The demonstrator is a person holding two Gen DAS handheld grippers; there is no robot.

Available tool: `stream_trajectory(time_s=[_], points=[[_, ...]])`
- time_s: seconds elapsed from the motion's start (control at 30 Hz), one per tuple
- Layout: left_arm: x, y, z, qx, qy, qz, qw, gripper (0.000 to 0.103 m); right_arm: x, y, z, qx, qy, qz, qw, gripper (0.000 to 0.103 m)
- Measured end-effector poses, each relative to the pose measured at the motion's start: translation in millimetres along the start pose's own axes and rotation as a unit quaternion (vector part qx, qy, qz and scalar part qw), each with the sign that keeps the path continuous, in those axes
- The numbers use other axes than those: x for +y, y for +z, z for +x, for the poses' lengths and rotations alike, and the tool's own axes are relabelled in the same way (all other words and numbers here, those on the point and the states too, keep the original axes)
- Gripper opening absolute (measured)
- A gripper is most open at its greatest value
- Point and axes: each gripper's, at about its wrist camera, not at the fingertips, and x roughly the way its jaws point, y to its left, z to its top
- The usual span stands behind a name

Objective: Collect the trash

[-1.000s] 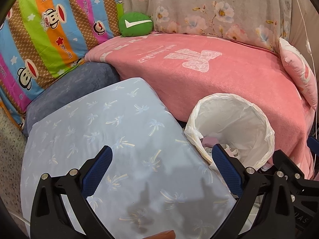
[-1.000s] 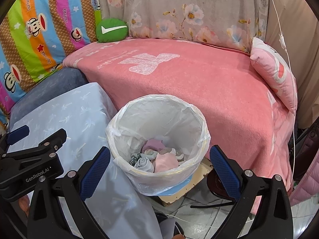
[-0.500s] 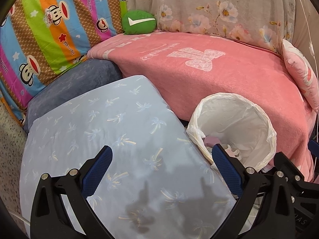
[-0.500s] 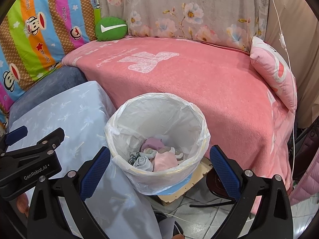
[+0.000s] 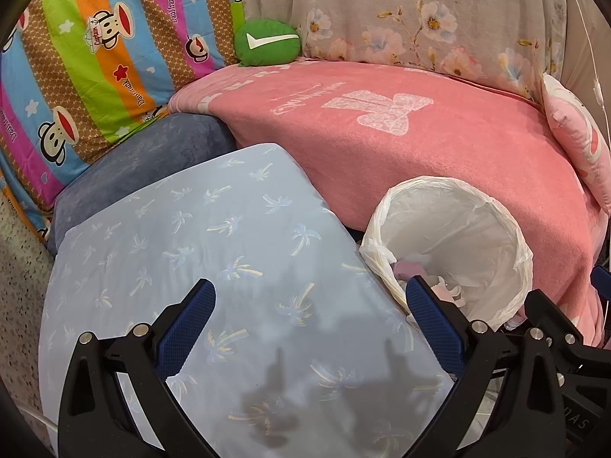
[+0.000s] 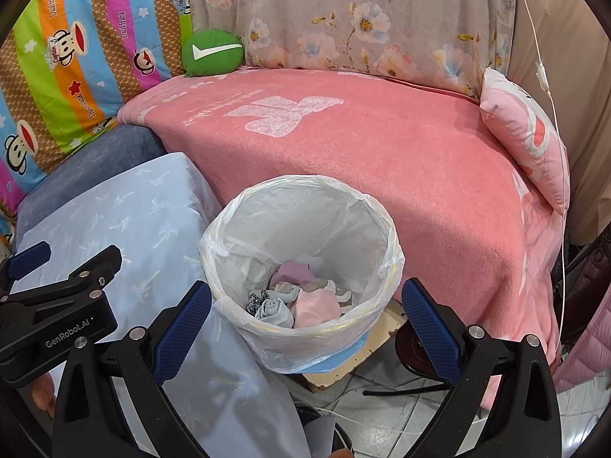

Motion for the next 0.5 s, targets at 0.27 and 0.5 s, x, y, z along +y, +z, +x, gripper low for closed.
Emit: stream_trajectory(time_s=[0.27,0.5], points=[[2.7,-1.0,0.7,0.0,0.0,-0.004,1.0,0.096,-0.2,0.5,-0.1,0.0,0.0,0.0,1.0,0.097],[3.4,-1.1,1.1,0.0,0.0,-0.004,1.0,0.096,-1.2,-0.1,1.6,0.0,0.0,0.001,1.0,0.097]])
